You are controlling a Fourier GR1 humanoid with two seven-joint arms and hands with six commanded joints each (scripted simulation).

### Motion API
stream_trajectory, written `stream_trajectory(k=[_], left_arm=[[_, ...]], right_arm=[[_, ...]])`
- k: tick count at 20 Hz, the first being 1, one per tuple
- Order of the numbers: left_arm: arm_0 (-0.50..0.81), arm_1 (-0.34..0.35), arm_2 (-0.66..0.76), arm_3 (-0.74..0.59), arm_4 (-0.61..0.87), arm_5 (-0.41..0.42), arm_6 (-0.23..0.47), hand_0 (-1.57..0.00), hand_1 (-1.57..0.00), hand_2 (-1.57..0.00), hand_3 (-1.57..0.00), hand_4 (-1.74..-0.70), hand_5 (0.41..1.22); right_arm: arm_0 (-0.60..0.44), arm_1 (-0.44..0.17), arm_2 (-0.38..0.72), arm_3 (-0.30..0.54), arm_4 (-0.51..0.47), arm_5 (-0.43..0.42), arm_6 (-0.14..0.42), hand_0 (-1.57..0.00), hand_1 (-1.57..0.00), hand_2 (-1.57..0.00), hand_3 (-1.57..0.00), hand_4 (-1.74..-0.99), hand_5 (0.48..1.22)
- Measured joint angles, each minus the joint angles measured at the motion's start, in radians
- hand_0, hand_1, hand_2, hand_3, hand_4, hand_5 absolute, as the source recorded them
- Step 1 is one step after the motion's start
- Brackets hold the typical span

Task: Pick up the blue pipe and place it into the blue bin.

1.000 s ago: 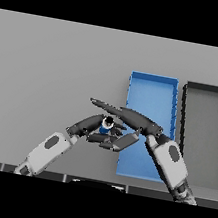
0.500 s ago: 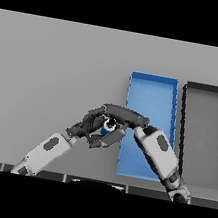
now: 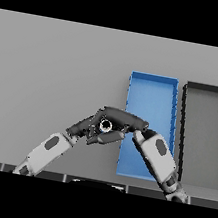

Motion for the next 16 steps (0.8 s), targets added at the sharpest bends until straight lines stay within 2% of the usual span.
stream_trajectory(k=[1,2,3,5,6,7,8,9,11,12,14,16], left_arm=[[-0.013,-0.002,-0.004,0.009,-0.003,0.003,0.000,-1.50,-1.36,-1.52,-0.51,-1.73,1.219],[-0.018,0.002,-0.006,0.009,-0.008,0.003,0.006,-1.43,-1.22,-1.35,-0.53,-1.64,1.219],[-0.016,0.007,-0.009,0.010,-0.014,-0.005,0.004,-1.41,-1.19,-1.24,-0.52,-1.54,1.219],[-0.023,0.021,-0.009,0.009,-0.020,-0.034,0.019,-0.98,-0.80,-0.82,-0.33,-1.34,1.220],[-0.022,0.016,-0.015,0.017,-0.030,-0.054,0.025,-0.78,-0.64,-0.65,-0.27,-1.25,1.220],[-0.016,0.035,-0.011,0.015,-0.030,-0.087,-0.006,-0.63,-0.51,-0.52,-0.21,-1.18,1.213],[-0.026,0.036,-0.004,0.008,-0.029,-0.108,0.015,-0.50,-0.41,-0.42,-0.17,-1.11,1.184],[-0.021,0.045,0.000,0.006,-0.043,-0.122,0.019,-0.40,-0.33,-0.33,-0.14,-1.05,1.118],[-0.023,0.031,-0.003,0.008,-0.082,-0.103,-0.001,-0.26,-0.21,-0.21,-0.09,-0.95,0.964],[-0.021,0.032,0.000,0.013,-0.090,-0.094,0.003,-0.20,-0.17,-0.17,-0.07,-0.91,0.901],[-0.018,0.034,0.000,0.023,-0.100,-0.078,0.058,-0.13,-0.11,-0.11,-0.04,-0.85,0.794],[-0.010,0.033,-0.003,0.023,-0.116,-0.059,0.044,-0.08,-0.07,-0.07,-0.03,-0.83,0.719]], right_arm=[[0.006,0.015,-0.003,0.000,0.003,0.004,0.002,-1.52,-1.52,-1.52,-1.51,-1.473,1.152],[0.014,0.015,-0.013,-0.003,-0.018,0.017,0.010,-1.53,-1.53,-1.53,-1.52,-1.474,1.166],[0.015,0.028,-0.018,0.004,-0.024,0.022,0.024,-1.54,-1.54,-1.54,-1.53,-1.477,1.177],[0.026,0.038,-0.024,-0.006,-0.007,0.034,0.011,-1.55,-1.55,-1.55,-1.54,-1.480,1.193],[0.044,0.047,-0.020,-0.013,0.009,0.044,0.000,-1.56,-1.56,-1.56,-1.55,-1.481,1.198],[0.047,0.047,-0.028,-0.024,0.003,0.048,0.023,-1.56,-1.56,-1.56,-1.55,-1.481,1.203],[0.039,0.060,-0.029,-0.030,0.005,0.039,0.034,-1.56,-1.56,-1.56,-1.56,-1.482,1.206],[0.041,0.072,-0.031,-0.023,0.010,0.045,0.035,-1.56,-1.56,-1.56,-1.56,-1.483,1.209],[0.041,0.077,-0.049,-0.042,-0.023,0.047,0.092,-1.57,-1.57,-1.57,-1.56,-1.484,1.214],[0.051,0.086,-0.057,-0.041,-0.012,0.053,0.082,-1.57,-1.57,-1.57,-1.57,-1.484,1.215],[0.065,0.093,-0.062,-0.057,-0.016,0.068,0.063,-1.57,-1.57,-1.57,-1.57,-1.484,1.217],[0.055,0.107,-0.072,-0.049,-0.012,0.067,0.075,-1.57,-1.57,-1.57,-1.57,-1.485,1.219]])
